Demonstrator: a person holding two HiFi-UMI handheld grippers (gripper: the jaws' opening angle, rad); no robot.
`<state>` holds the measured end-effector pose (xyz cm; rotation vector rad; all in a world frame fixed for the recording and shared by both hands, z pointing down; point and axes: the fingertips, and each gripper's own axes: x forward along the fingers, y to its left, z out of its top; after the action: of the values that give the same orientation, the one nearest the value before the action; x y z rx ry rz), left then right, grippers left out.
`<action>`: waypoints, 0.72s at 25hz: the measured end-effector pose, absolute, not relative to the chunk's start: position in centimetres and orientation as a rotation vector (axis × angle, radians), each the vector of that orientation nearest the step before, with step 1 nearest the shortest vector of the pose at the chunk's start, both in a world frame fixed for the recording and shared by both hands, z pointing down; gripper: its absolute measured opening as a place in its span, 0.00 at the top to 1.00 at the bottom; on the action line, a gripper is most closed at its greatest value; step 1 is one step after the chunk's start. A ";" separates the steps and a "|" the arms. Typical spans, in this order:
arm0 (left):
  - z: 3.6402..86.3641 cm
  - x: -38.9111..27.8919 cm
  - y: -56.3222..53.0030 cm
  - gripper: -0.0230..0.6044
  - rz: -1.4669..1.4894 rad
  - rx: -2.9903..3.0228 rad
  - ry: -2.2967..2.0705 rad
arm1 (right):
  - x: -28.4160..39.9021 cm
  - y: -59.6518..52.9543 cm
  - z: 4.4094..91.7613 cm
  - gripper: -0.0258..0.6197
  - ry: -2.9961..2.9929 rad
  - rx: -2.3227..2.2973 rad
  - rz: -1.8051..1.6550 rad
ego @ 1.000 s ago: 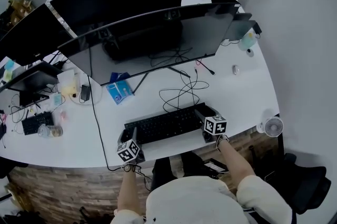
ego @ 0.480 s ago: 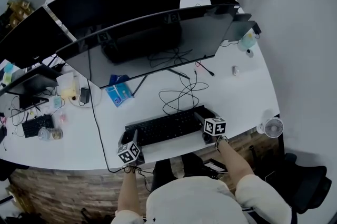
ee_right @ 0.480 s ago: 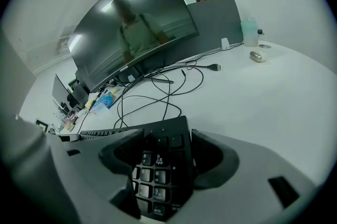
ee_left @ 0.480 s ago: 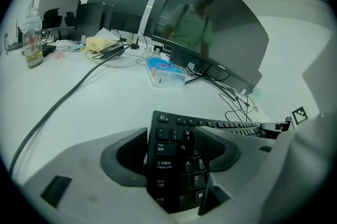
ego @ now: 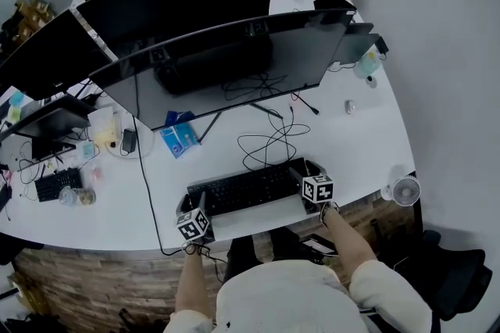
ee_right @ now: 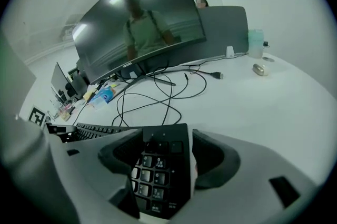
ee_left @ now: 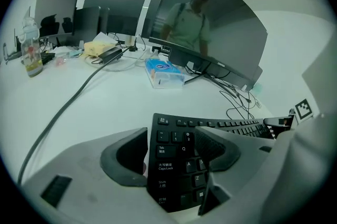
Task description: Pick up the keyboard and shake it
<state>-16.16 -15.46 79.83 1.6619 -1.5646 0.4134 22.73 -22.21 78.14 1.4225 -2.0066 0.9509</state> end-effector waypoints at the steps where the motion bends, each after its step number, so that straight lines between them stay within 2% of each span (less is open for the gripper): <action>1: 79.6 -16.2 -15.5 0.52 0.421 1.665 -1.572 | 22.8 -22.3 77.7 0.50 -2.008 1.431 0.932; 5: 78.1 -16.5 -15.6 0.55 0.397 1.677 -1.613 | 23.0 -22.4 75.9 0.50 -2.030 1.494 0.916; 9: 75.8 -15.9 -15.9 0.72 0.384 1.737 -1.633 | 21.7 -22.4 73.4 0.56 -2.102 1.475 0.945; 12: 74.2 -15.2 -16.0 0.85 0.383 1.779 -1.632 | 20.3 -22.2 71.1 0.66 -2.175 1.455 0.944; 16: 71.9 -14.3 -16.7 0.92 0.338 1.824 -1.650 | 18.4 -22.6 68.1 0.76 -2.257 1.434 0.899; 18: 70.4 -13.7 -17.1 0.92 0.313 1.853 -1.656 | 18.1 -22.7 66.7 0.87 -2.271 1.452 0.882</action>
<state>-13.68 -17.07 70.42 1.8533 -1.6562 0.3131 18.09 -22.72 66.68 1.4522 -2.2714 0.8824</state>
